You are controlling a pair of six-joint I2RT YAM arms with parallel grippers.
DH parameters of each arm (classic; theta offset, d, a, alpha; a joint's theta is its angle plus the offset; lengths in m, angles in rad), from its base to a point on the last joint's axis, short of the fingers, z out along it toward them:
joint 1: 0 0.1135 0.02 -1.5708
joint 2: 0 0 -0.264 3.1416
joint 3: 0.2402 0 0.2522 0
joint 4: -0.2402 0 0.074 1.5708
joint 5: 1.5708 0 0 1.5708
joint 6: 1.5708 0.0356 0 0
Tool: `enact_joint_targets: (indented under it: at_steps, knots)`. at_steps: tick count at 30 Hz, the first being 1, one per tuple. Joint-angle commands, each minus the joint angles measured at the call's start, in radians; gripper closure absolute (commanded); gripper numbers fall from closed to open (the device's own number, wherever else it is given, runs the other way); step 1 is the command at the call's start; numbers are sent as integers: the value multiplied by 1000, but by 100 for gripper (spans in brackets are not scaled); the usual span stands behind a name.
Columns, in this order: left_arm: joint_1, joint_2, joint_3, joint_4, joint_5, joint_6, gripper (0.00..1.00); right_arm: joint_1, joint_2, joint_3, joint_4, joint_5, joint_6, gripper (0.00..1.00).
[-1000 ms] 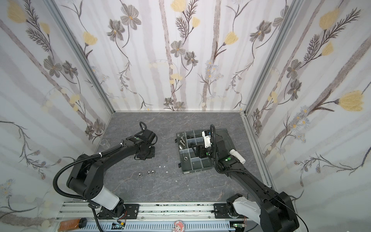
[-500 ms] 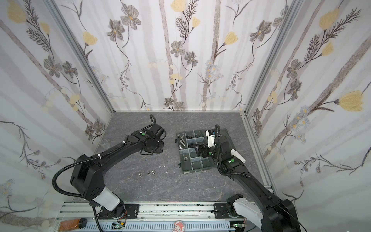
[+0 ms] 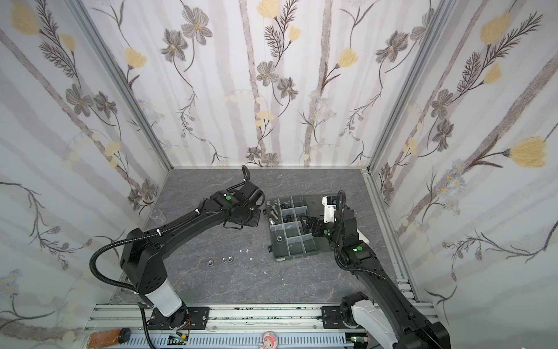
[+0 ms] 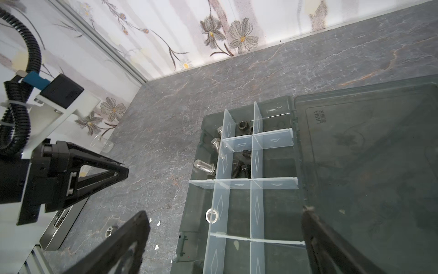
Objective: Sort the screws and nuts into containers
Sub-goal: Place the nut into the container.
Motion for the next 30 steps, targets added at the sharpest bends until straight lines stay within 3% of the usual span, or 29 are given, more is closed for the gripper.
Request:
enact_joint_targets:
  at_steps: [1,11,30]
  knots:
    - [-23,25,46,-24,-15,-17,79,-24,-15,-11,26,-20,27,0]
    - [-110,124,165,-39,-12,-26,79,-77,-63,-46,16,-36,37,1]
    - [-171,265,142,72,64,-44,80,-106,-98,-80,14,-26,38,0]
